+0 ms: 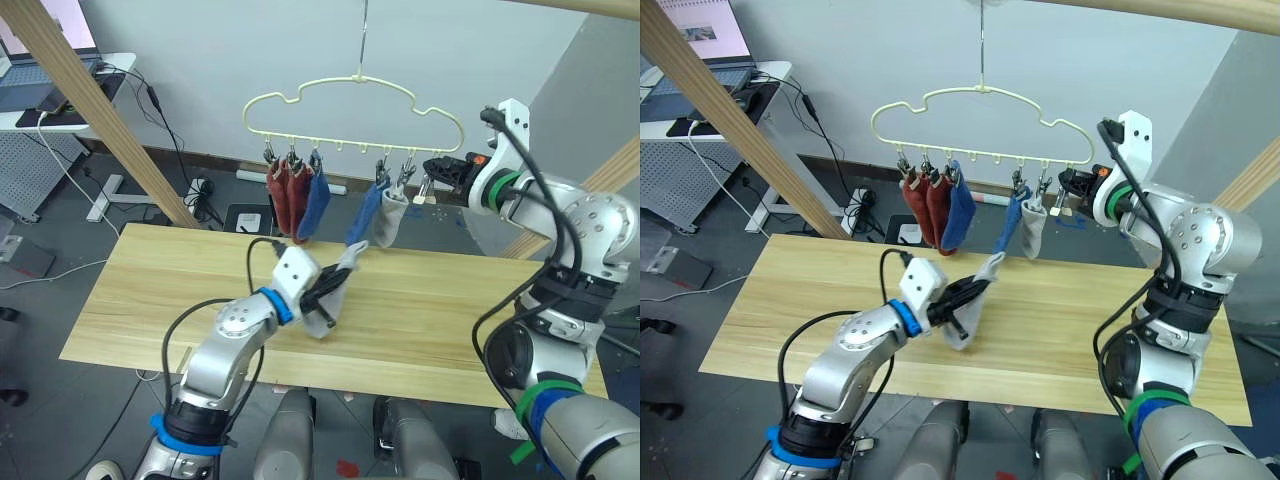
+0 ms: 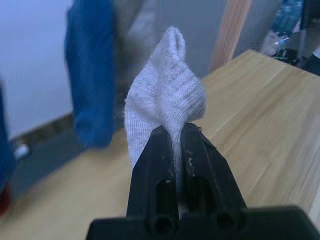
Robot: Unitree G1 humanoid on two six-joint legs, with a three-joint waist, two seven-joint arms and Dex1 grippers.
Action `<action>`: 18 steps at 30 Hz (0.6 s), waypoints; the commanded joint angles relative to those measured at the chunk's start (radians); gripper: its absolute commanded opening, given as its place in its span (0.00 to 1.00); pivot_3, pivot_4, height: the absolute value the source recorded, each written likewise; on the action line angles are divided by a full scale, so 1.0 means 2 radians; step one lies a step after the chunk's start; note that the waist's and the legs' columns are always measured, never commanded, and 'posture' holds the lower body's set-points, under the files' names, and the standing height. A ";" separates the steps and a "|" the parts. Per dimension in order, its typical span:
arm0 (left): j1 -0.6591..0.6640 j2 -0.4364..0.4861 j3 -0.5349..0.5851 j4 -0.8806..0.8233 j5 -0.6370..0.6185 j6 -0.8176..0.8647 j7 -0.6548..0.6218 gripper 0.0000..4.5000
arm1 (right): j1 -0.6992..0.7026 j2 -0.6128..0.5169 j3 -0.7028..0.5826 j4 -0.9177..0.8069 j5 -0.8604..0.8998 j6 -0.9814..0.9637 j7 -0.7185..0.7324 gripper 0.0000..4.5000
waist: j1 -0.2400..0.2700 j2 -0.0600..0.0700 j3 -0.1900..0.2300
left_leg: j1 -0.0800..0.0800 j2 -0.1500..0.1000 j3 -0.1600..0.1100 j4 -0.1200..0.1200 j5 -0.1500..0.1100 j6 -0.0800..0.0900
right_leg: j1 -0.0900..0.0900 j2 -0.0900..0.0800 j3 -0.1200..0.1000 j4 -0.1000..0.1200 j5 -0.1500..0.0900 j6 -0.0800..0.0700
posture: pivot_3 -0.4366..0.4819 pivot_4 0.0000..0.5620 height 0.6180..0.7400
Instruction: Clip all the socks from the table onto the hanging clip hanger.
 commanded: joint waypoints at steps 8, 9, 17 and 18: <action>-0.053 -0.035 -0.041 0.025 0.089 -0.066 0.054 0.01 | -0.010 0.038 -0.052 -0.001 0.039 0.016 -0.085 0.00 | -0.002 0.000 0.000 | 0.000 0.000 0.000 0.000 0.000 0.000 | 0.000 0.000 0.000 0.000 -0.001 0.001 | 0.65 0.55 1.00; -0.054 -0.036 -0.044 0.025 0.094 -0.068 0.055 0.01 | -0.011 0.039 -0.054 0.000 0.043 0.016 -0.091 0.00 | -0.003 0.000 0.000 | 0.000 0.000 0.000 0.000 0.000 0.000 | 0.000 0.000 0.000 0.000 -0.001 0.001 | 0.65 0.55 1.00; -0.064 -0.049 -0.046 0.045 0.109 -0.084 0.060 0.01 | -0.009 0.048 -0.065 0.000 0.083 0.016 -0.136 0.00 | -0.007 0.000 0.000 | 0.000 0.000 0.000 0.000 0.000 0.000 | 0.000 0.000 0.000 0.000 -0.001 0.001 | 0.65 0.55 1.00; -0.067 -0.051 -0.045 0.049 0.110 -0.085 0.061 0.01 | -0.009 0.048 -0.065 0.001 0.088 0.016 -0.141 0.00 | -0.008 0.000 0.000 | 0.000 0.000 0.000 0.000 0.000 0.000 | 0.000 0.000 0.000 0.000 -0.001 0.001 | 0.65 0.55 1.00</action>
